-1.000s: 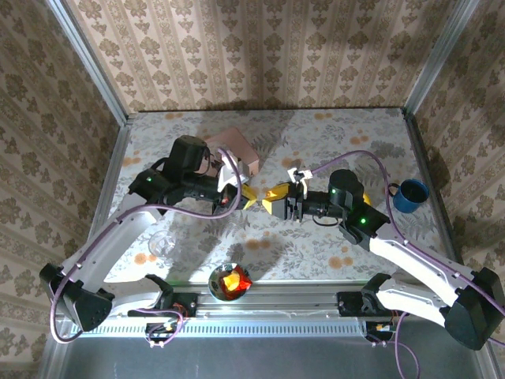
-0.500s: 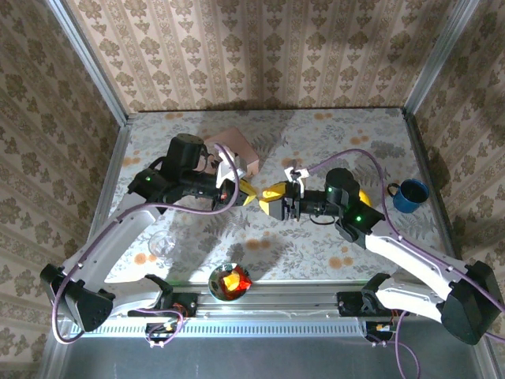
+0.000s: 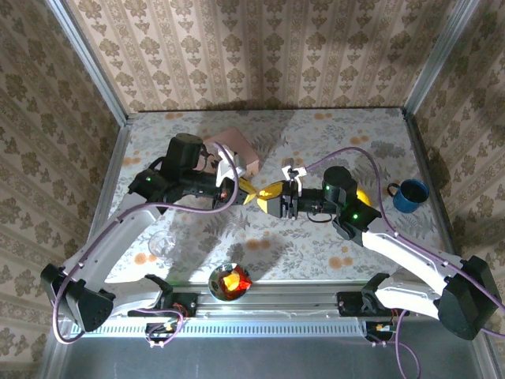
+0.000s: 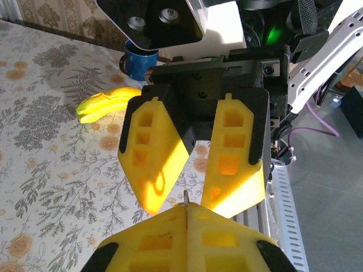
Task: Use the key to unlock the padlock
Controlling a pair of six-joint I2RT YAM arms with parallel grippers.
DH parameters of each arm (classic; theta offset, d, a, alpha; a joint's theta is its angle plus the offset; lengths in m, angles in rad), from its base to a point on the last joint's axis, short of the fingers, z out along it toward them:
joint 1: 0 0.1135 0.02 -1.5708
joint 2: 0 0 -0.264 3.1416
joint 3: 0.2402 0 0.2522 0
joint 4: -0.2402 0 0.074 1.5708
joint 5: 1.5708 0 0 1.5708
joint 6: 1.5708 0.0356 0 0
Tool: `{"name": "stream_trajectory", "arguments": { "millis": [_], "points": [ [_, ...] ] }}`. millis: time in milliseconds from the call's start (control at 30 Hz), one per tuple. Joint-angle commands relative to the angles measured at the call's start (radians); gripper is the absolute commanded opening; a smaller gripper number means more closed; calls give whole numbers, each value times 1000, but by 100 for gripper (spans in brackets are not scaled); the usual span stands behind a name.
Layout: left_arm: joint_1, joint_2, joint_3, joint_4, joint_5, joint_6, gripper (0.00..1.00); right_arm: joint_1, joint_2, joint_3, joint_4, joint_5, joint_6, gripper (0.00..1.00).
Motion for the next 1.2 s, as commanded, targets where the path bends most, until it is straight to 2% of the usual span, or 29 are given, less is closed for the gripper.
{"name": "stream_trajectory", "arguments": {
  "millis": [0,267,600,1167],
  "points": [
    [18,-28,-15,43,38,-43,0,-2,-1,33,26,-34,8,36],
    [25,-29,-26,54,57,-53,0,-2,-8,34,46,-47,20,29],
    [25,-34,-33,54,65,-51,0,-2,-16,39,59,-38,18,32],
    [36,-31,-39,95,65,-89,0,-2,2,49,62,-66,23,24]
  ]
}}
